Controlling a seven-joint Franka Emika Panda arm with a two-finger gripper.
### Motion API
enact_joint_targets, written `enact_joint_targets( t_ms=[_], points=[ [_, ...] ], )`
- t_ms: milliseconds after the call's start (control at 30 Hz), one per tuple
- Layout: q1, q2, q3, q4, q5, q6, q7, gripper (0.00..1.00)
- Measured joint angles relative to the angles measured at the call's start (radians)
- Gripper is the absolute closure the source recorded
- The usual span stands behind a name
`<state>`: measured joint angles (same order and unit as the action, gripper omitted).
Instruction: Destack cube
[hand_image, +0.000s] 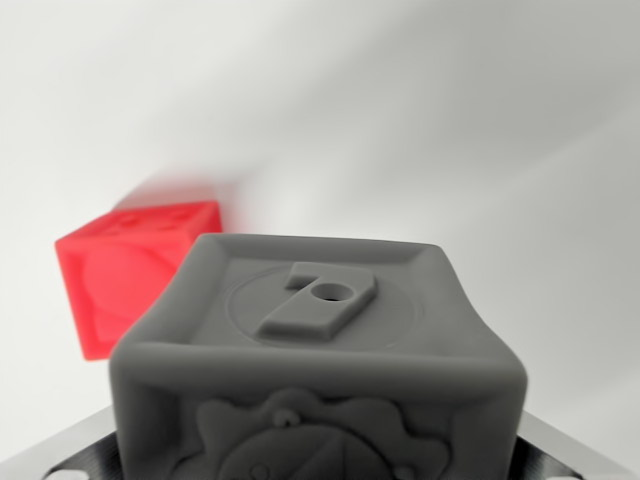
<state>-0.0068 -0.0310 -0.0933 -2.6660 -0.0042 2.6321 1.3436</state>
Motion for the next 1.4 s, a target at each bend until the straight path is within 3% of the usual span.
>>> enact_joint_targets(
  t_ms=[567,1033,1400],
  points=[
    [-0.025,0.046,-0.037,-0.019,0.005,0.064,-0.038,1.0],
    [-0.051,0.092,-0.06,-0.027,0.023,0.117,-0.08,1.0],
    [-0.078,0.133,-0.072,-0.029,0.049,0.159,-0.121,1.0]
  ],
)
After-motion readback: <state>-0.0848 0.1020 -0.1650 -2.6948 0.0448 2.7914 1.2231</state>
